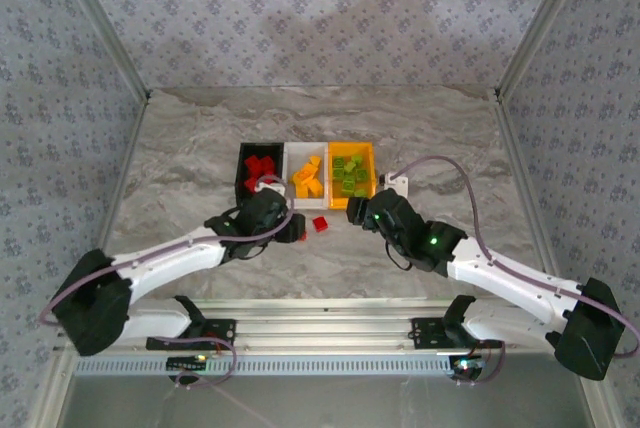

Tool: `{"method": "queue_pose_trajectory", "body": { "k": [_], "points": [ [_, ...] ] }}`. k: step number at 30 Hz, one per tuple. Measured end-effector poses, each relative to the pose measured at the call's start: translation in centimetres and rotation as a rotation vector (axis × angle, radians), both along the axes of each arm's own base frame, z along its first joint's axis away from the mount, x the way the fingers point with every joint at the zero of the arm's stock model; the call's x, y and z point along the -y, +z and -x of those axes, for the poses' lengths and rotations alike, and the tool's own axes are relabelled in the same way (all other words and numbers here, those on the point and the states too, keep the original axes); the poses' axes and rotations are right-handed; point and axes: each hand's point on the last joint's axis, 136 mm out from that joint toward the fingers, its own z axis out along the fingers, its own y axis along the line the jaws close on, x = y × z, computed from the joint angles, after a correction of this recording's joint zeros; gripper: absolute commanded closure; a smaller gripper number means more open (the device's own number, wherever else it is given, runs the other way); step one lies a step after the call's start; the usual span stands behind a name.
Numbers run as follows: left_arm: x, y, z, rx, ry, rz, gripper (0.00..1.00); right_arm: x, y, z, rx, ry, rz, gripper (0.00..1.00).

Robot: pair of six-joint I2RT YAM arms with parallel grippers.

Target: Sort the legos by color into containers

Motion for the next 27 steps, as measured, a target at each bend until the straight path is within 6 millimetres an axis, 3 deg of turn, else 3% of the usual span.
{"method": "queue_pose_trajectory", "body": {
  "k": [5,10,17,20,22,27],
  "points": [
    [0.8,-3.8,0.4,-0.083,-0.035,-0.067,0.29,0.4,0.5,0.2,0.011,-0.006,-0.011,0.21],
    [2.0,-4.6,-0.3,-0.09,-0.049,-0.078,0.33,0.8,0.6,0.4,0.019,-0.013,-0.013,0.21],
    [2.7,-5.5,-1.0,-0.084,-0.061,-0.092,0.61,1.1,-0.1,0.6,0.003,-0.015,0.002,0.21],
    [2.7,-5.4,-1.1,-0.08,-0.062,-0.089,0.72,1.2,-0.1,0.6,0.003,-0.018,0.0,0.21],
    [2.7,-4.9,-1.1,-0.071,-0.058,-0.083,0.75,1.2,0.0,0.6,0.005,-0.02,-0.001,0.21],
    [1.2,-1.3,-0.9,0.001,-0.028,-0.038,0.75,1.4,0.1,0.6,0.01,-0.024,-0.003,0.21]
  ]
}}
